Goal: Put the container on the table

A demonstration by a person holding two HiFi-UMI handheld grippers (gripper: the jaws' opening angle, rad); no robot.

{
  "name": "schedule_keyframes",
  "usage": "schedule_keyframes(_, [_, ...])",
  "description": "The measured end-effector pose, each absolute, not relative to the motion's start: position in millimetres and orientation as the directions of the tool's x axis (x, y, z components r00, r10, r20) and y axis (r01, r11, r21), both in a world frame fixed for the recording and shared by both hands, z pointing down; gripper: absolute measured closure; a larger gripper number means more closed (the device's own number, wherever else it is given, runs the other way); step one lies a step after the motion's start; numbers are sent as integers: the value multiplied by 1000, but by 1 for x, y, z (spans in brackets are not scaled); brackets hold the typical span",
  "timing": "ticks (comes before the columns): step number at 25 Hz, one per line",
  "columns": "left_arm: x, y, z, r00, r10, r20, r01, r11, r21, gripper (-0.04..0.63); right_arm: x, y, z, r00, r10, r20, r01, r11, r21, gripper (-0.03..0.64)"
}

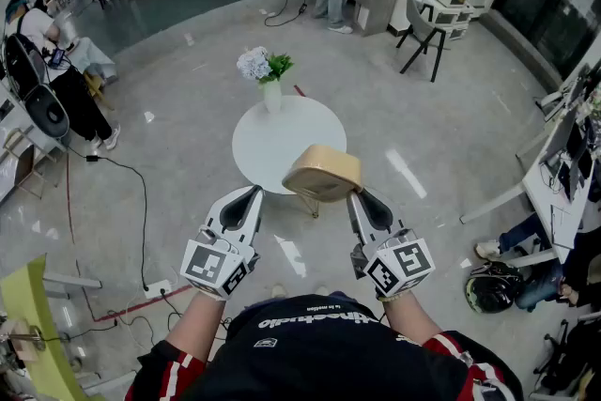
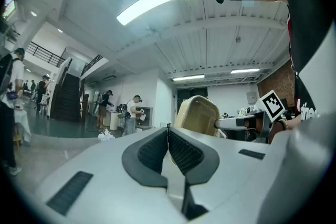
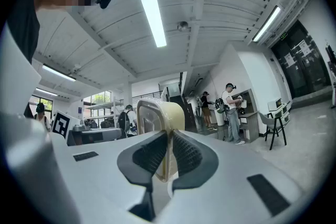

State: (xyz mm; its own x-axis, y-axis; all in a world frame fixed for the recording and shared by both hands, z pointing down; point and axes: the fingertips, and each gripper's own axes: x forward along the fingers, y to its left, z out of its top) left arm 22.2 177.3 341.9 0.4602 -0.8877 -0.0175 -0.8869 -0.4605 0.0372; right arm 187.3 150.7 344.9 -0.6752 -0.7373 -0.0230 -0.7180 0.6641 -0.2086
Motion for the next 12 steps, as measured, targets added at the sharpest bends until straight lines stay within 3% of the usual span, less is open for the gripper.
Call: schedule_keyframes(12, [17,180,343,456,-890,-18,-889,-456,38,571,181,154,344,-682,-731,-31,-713,673,-198,566])
